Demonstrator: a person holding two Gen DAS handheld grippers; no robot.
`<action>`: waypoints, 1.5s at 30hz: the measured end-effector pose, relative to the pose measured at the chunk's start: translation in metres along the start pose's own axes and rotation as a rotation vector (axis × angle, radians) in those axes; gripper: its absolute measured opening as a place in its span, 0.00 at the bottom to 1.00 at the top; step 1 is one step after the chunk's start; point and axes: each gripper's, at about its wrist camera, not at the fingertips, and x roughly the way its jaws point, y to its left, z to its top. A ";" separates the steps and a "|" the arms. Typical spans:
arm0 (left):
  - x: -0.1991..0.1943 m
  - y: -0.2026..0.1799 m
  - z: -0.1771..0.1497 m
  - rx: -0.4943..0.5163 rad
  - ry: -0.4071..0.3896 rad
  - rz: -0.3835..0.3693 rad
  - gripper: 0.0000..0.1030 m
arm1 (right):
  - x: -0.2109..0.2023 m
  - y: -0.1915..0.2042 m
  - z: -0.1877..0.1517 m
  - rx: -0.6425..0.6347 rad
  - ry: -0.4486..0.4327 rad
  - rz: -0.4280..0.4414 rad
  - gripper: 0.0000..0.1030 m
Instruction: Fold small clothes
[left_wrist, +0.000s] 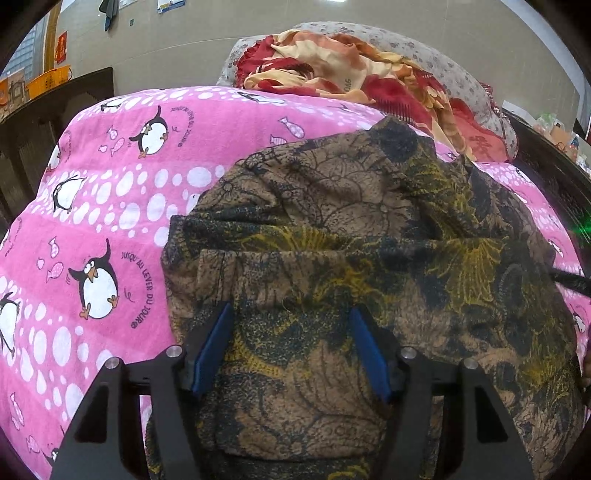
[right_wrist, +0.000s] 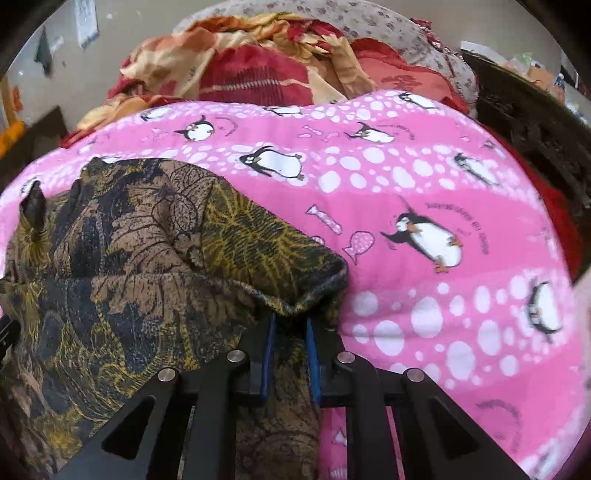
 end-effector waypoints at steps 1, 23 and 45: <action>0.000 -0.001 0.000 0.002 0.001 0.001 0.63 | -0.010 0.008 0.001 -0.001 -0.029 0.024 0.14; 0.005 -0.002 0.003 0.017 0.008 0.015 0.63 | -0.043 0.135 -0.086 -0.166 -0.055 0.206 0.37; 0.006 -0.004 0.005 0.038 0.010 0.012 0.68 | -0.037 0.076 -0.103 -0.145 -0.021 0.155 0.87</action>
